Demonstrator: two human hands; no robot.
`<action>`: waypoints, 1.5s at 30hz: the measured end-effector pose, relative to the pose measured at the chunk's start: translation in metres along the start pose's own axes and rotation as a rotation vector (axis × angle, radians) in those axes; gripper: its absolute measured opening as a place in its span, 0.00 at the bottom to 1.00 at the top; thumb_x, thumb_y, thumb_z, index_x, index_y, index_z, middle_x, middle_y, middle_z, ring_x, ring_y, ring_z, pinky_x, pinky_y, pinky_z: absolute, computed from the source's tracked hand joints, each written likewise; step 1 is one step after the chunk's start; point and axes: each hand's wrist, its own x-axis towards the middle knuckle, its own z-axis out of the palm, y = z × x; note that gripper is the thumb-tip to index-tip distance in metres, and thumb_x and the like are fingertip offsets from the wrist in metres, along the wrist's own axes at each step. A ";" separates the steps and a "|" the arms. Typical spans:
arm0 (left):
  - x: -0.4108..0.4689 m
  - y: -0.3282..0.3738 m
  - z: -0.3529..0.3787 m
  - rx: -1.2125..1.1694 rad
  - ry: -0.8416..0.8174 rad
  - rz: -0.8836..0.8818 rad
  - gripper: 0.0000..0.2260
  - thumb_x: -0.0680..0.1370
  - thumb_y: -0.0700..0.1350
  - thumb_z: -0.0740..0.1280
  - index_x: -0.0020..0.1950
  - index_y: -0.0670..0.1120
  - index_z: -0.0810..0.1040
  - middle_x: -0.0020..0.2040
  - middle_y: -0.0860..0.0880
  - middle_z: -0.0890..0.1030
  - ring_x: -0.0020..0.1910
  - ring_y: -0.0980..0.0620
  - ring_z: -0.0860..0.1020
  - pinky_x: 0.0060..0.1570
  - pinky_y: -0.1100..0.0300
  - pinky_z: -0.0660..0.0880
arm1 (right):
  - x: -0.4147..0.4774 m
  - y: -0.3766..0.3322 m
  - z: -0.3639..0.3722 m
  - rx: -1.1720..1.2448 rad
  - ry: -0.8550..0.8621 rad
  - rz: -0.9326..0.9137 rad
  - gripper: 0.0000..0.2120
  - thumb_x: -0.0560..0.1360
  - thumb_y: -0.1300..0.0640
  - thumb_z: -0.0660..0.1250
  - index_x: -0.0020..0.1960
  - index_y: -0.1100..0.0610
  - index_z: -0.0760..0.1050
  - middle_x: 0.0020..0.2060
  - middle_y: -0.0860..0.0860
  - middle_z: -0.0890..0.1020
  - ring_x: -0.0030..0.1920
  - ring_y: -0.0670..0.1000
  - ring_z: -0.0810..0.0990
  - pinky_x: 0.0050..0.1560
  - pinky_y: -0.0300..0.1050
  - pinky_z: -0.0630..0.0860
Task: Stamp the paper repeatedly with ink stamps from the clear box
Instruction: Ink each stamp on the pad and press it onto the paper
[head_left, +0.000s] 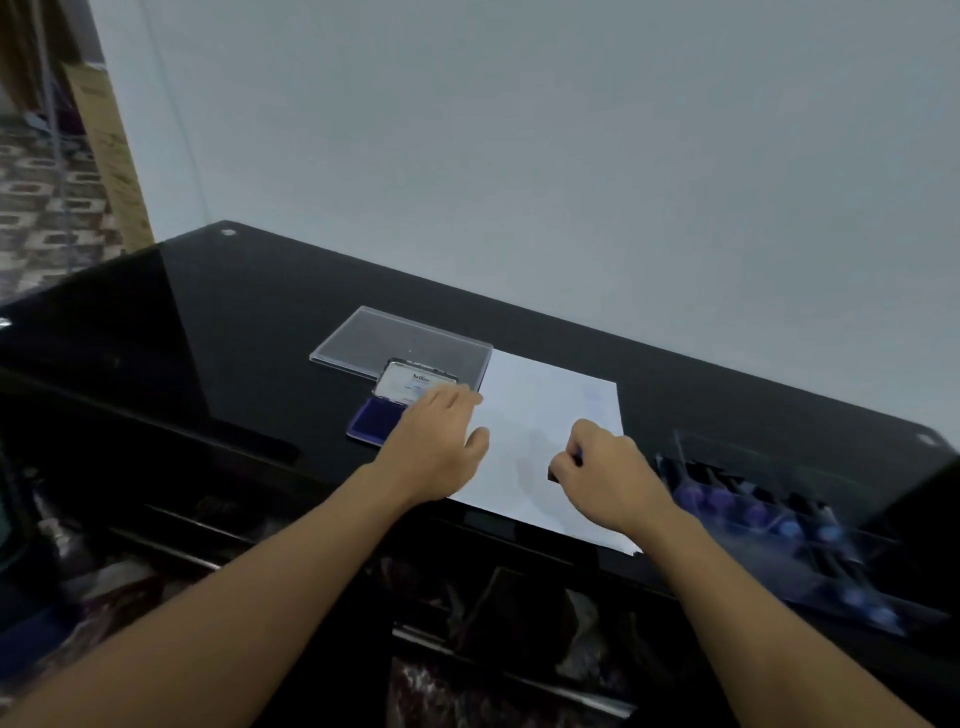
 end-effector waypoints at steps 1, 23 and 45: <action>0.001 0.006 0.004 0.011 -0.022 0.015 0.18 0.80 0.49 0.58 0.67 0.42 0.72 0.65 0.47 0.74 0.67 0.45 0.68 0.67 0.47 0.66 | -0.001 0.008 -0.007 0.002 0.007 0.017 0.08 0.78 0.51 0.61 0.43 0.54 0.69 0.41 0.51 0.81 0.40 0.54 0.78 0.39 0.50 0.75; 0.007 0.036 0.062 0.144 -0.206 0.061 0.22 0.82 0.50 0.54 0.76 0.45 0.63 0.78 0.47 0.61 0.79 0.45 0.50 0.76 0.45 0.51 | 0.000 0.054 -0.008 -0.072 -0.093 0.095 0.09 0.78 0.54 0.62 0.41 0.55 0.68 0.40 0.52 0.77 0.34 0.52 0.72 0.31 0.44 0.67; -0.002 0.028 0.075 0.225 -0.152 0.093 0.22 0.83 0.51 0.51 0.75 0.47 0.64 0.79 0.48 0.60 0.78 0.47 0.52 0.77 0.46 0.47 | -0.002 0.050 0.023 -0.090 0.034 0.141 0.04 0.79 0.55 0.57 0.47 0.55 0.64 0.47 0.56 0.81 0.40 0.57 0.77 0.39 0.52 0.75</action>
